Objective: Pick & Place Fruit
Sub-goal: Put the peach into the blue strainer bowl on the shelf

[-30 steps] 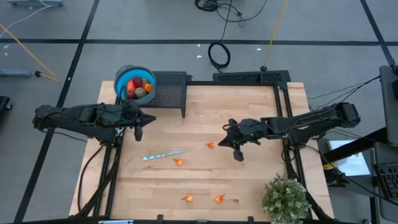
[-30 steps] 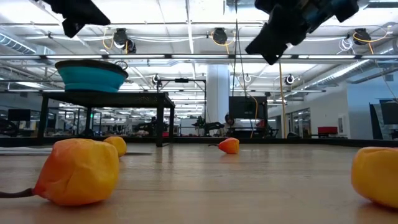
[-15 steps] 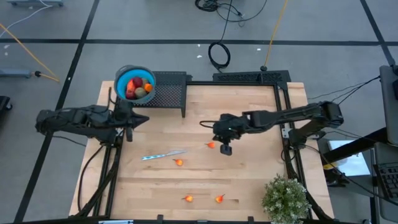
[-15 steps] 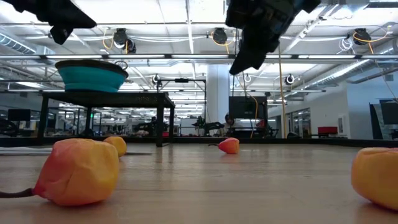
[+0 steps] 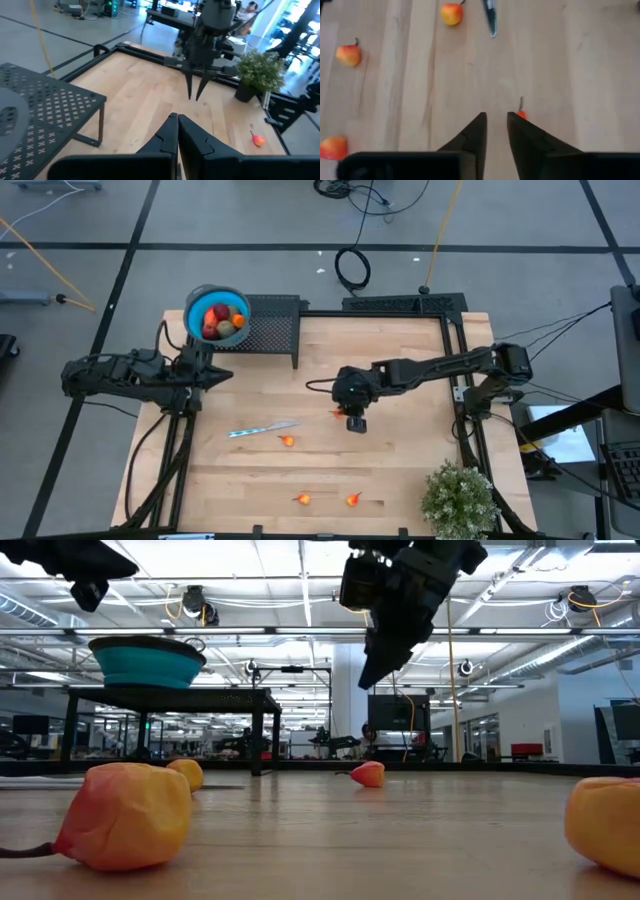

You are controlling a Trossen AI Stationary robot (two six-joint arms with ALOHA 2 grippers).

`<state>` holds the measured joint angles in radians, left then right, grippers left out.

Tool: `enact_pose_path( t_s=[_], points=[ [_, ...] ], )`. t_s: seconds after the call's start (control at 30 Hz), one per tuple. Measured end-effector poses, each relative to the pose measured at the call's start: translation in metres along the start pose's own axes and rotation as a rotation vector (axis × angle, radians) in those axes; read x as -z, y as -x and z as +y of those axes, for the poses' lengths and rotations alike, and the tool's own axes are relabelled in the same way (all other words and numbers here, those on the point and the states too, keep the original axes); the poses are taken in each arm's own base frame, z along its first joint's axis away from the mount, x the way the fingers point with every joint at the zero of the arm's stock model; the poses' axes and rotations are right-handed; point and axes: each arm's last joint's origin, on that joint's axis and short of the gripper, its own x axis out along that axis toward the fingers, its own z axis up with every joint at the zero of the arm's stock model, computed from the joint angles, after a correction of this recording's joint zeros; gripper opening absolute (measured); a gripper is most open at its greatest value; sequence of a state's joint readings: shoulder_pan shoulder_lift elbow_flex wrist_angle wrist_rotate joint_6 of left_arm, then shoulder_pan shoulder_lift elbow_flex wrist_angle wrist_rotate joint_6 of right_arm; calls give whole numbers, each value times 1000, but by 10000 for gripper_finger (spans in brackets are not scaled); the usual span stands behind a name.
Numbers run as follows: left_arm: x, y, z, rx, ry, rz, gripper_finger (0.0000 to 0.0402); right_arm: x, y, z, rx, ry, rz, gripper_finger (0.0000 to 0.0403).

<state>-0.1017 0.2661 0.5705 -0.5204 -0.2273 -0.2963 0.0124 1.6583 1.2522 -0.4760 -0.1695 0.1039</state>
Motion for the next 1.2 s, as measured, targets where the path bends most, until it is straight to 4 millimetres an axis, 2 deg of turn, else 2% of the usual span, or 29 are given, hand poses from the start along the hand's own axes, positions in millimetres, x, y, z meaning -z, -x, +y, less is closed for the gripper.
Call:
enact_pose_path(
  t_s=[0.23, 0.53, 0.73, 0.93, 1.2],
  points=[
    [0, 0, -1, 22, -7, 7, 12, 5, -19, -1, -92, -3, 61, 143],
    [1, 0, -1, 43, -7, 14, 19, 11, -41, -8, -39, 29, 115, 207],
    [1, 0, -1, 43, -7, 15, 19, 11, -43, -12, 75, 84, 107, 221],
    [1, 0, -1, 43, -7, 16, 19, 10, -43, -15, 80, 91, 103, 222],
    [1, 0, -1, 41, -8, 21, 19, 16, -62, -19, 86, 90, 146, 222]
  ],
)
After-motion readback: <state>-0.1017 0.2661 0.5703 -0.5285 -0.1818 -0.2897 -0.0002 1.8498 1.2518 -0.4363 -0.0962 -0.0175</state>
